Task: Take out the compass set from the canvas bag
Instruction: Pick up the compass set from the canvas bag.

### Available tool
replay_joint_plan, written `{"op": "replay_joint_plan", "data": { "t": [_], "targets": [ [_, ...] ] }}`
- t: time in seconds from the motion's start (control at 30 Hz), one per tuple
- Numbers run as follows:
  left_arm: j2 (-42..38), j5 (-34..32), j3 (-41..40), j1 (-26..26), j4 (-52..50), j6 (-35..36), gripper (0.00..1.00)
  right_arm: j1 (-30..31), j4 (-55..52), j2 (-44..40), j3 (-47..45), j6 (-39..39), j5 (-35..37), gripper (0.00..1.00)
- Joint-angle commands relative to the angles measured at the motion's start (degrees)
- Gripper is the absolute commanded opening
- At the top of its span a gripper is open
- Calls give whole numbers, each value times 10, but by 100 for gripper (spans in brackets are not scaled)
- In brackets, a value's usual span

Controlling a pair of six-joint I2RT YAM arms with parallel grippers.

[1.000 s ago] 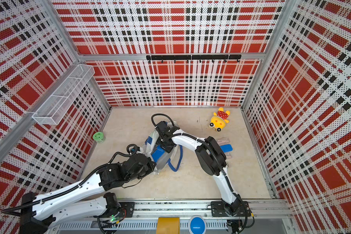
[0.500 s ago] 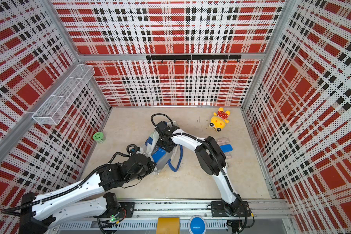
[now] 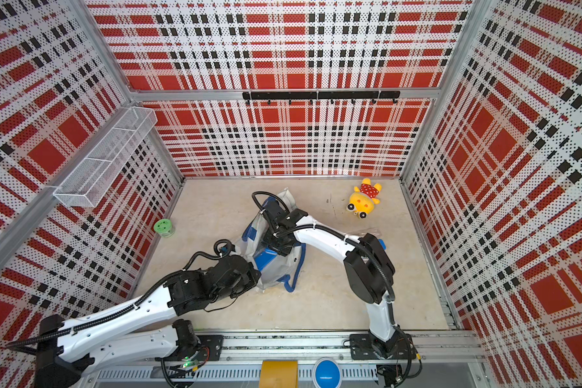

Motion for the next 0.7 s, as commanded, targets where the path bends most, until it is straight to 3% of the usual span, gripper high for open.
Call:
{"op": "replay_joint_plan", "data": {
  "t": [0.0, 0.3, 0.67],
  "targets": [
    [3, 7, 16, 1, -2, 1, 0, 4, 4, -48, -22, -19, -22, 37],
    [17, 17, 29, 19, 3, 10, 0, 10, 33, -114, -66, -35, -91, 32],
    [12, 32, 34, 51, -4, 20, 0, 8, -101, -206, 2, -144, -28, 32]
  ]
}}
